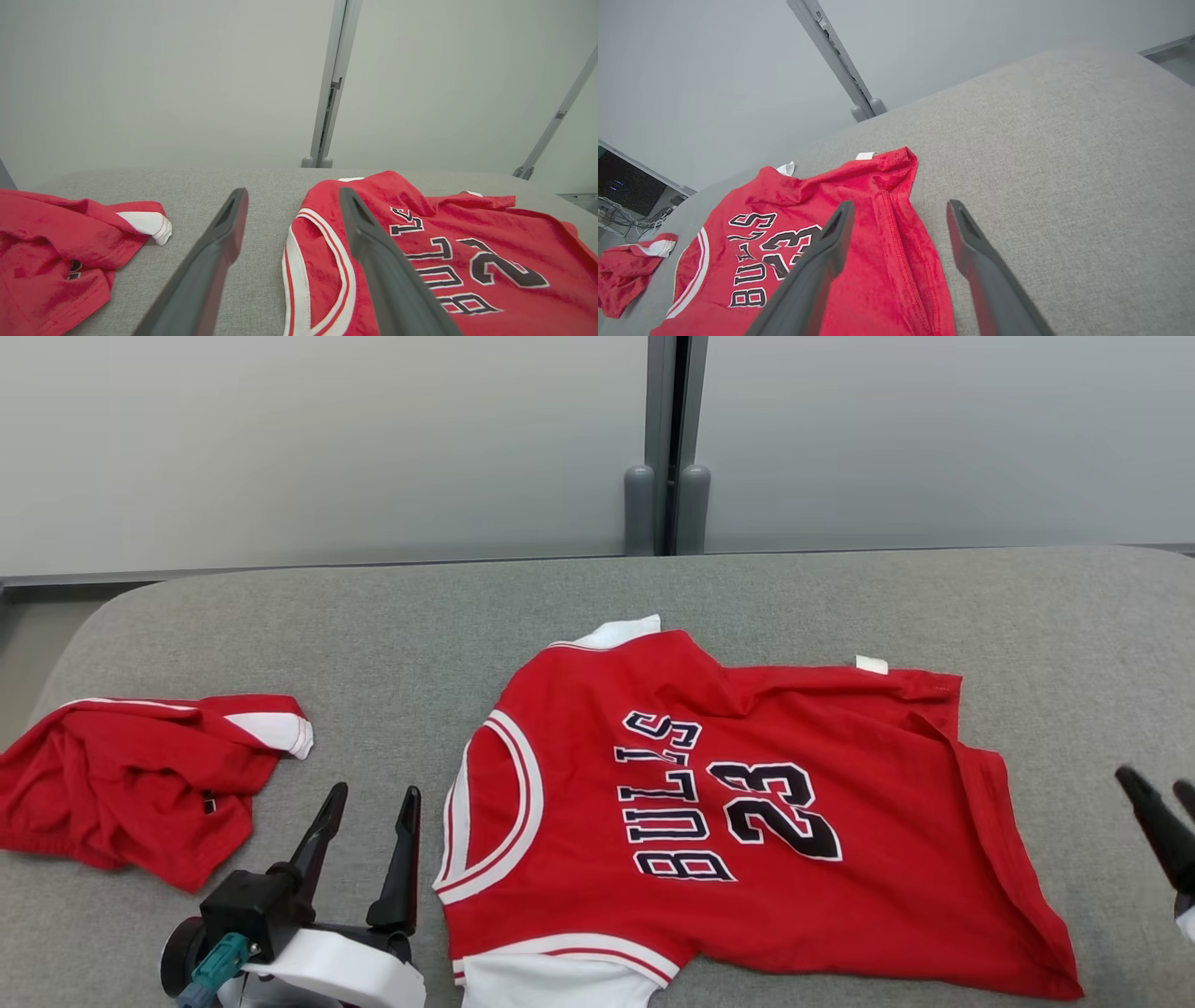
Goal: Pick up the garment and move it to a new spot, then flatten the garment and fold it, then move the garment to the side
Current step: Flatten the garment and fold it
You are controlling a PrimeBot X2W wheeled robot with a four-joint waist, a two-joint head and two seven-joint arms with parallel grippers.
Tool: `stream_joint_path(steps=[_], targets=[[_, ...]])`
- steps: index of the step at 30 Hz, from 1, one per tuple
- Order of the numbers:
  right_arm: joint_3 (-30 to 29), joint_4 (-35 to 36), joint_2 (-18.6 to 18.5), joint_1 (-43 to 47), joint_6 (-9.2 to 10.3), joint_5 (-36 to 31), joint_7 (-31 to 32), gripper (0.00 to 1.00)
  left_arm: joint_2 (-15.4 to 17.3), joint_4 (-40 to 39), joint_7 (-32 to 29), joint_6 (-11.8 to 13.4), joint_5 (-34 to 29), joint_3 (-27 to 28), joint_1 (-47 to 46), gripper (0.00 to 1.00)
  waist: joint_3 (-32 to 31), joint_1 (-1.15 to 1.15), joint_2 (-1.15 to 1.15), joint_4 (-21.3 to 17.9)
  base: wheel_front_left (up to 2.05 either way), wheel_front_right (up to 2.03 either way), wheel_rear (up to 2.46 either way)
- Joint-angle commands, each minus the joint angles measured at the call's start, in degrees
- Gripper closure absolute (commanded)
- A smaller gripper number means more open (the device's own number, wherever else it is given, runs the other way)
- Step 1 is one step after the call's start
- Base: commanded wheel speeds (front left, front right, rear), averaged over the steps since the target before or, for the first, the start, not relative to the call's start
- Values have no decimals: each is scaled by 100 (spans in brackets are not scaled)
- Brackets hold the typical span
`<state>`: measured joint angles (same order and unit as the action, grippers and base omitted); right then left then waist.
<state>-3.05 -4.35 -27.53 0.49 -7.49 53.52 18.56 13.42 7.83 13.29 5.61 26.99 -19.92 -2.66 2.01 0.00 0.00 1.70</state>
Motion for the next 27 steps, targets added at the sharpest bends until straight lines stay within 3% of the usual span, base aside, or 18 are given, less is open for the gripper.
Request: stream_joint_path(steps=[1, 5, 12, 19, 27], targets=[[-146, 158, 160, -85, -1, -241, -250, 0, 33, -44, 5, 51, 28, 14, 34, 0, -22, 0, 0, 32, 0, 0, 0], [-274, 374, 639, -180, -1, -690, -838, 0, 45, -71, -2, 52, 27, -5, 61, 0, -81, 0, 0, 106, 0, 0, 0], [-261, 282, 1133, -142, -1, -1303, -1734, 0, 54, -126, -9, 95, 43, -48, 128, 0, -169, 0, 0, 236, 0, 0, 0], [-164, -121, 1198, -394, -1, -1635, -1841, 0, 57, -174, -36, 106, 56, -89, 153, 0, -151, 0, 0, 309, 0, 0, 0], [243, -1323, 763, -1639, -1, -1734, -1019, 0, 36, -249, -72, 64, -9, -176, -132, 0, 315, 0, 0, 491, 0, 0, 0]])
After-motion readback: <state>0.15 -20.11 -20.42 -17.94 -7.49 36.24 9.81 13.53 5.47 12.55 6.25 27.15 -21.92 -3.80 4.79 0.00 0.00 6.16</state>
